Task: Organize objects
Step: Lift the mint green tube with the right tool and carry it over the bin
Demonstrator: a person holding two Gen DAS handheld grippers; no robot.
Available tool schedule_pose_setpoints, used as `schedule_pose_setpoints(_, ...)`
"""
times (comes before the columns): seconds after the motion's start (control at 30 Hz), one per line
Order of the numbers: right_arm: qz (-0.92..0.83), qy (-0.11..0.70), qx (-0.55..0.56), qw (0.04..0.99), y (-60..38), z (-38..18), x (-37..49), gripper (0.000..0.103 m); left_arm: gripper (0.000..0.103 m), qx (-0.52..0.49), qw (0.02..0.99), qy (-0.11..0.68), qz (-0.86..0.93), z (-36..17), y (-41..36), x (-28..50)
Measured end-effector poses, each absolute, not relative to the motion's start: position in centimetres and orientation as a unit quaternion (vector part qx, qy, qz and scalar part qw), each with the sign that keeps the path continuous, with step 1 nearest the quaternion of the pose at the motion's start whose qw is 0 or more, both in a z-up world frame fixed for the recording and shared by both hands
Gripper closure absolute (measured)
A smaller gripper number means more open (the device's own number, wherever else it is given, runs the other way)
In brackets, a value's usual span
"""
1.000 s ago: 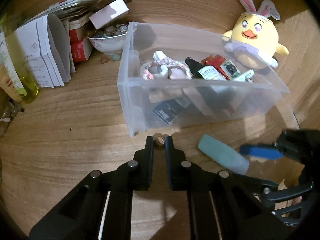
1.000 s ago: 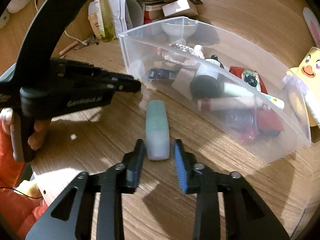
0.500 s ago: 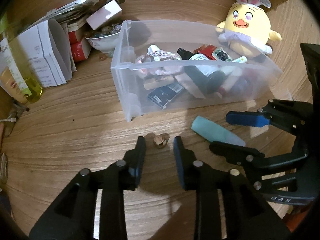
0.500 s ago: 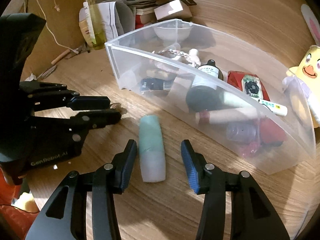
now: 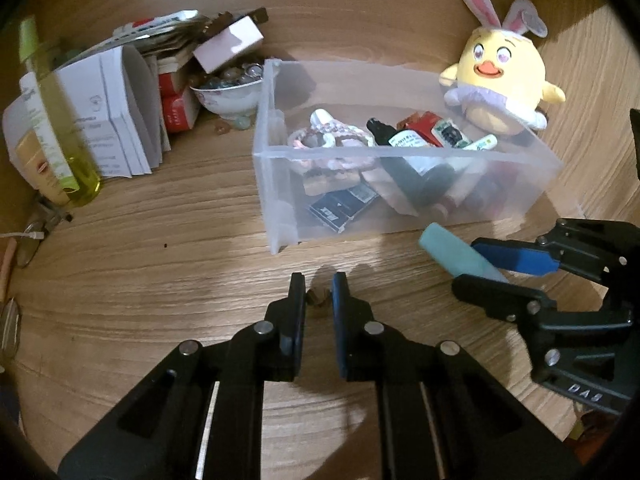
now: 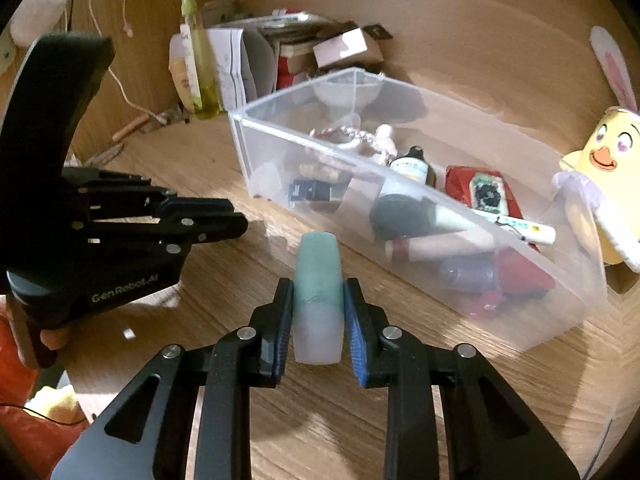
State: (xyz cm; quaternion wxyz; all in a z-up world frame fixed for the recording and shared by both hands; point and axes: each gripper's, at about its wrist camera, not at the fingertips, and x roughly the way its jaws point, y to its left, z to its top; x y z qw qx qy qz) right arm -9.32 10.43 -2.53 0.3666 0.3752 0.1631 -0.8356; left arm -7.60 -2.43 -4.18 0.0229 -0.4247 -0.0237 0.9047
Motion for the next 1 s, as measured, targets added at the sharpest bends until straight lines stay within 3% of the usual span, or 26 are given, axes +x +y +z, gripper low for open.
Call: schedule_pose_setpoints(1.0,-0.900,0.102,0.296,0.302,17.1,4.7,-9.4,0.080,0.091,-0.311,0.026,-0.041,0.949,3.7,-0.4,-6.7)
